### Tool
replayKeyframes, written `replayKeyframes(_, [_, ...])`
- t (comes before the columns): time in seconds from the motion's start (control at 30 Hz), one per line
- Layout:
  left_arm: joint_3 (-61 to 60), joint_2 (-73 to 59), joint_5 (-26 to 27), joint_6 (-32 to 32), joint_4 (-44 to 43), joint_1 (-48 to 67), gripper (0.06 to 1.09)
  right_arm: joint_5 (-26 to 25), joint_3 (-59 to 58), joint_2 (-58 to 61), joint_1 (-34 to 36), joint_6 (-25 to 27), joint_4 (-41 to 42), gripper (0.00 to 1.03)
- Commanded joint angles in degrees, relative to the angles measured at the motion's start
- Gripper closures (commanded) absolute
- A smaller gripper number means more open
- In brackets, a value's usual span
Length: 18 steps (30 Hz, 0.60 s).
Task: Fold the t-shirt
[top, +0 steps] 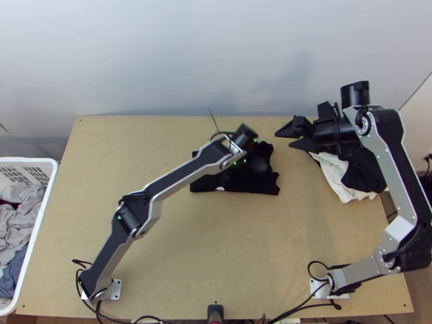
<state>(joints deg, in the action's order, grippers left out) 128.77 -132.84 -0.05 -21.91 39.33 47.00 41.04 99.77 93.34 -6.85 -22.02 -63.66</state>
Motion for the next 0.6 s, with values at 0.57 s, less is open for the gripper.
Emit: replayKeyframes(0.57, [-23.6, 44.8, 0.2, -2.6, 18.7, -21.3, 0.1, -11.5, 6.3, 18.9, -22.8, 6.0, 14.7, 0.04])
